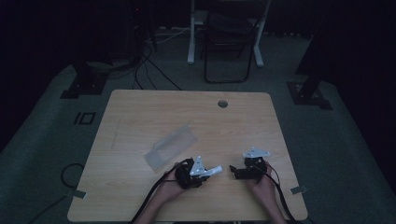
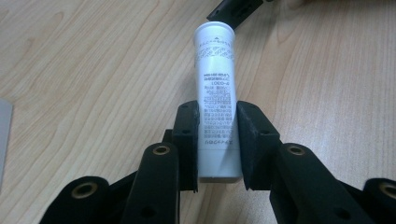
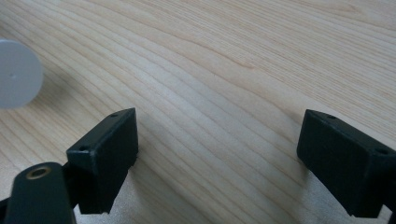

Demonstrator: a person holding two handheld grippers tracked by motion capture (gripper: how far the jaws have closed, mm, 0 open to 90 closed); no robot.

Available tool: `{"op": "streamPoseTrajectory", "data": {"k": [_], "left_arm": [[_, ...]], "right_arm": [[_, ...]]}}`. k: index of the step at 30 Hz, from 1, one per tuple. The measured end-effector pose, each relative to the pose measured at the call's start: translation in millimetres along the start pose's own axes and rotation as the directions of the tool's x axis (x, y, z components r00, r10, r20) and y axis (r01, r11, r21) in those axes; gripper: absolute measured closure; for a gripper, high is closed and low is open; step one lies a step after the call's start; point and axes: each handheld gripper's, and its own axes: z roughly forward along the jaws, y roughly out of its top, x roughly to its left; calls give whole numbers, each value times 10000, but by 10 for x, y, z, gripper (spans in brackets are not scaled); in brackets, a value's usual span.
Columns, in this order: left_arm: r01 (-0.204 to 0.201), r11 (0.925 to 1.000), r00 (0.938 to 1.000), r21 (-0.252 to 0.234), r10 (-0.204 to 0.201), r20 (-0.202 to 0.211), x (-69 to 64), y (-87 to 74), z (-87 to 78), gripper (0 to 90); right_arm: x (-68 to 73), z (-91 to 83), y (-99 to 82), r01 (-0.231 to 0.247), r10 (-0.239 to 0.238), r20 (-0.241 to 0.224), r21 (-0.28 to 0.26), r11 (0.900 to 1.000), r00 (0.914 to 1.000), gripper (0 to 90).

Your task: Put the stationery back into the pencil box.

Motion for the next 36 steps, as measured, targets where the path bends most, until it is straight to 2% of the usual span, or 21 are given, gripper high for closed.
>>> {"op": "streamPoseTrajectory", "data": {"k": [36], "left_arm": [[48, 9992, 9985, -401, -70, -549, 128, 35, -253, 712]], "right_arm": [[0, 0, 0, -4, 4, -2, 0, 10000, 10000, 126]]}}
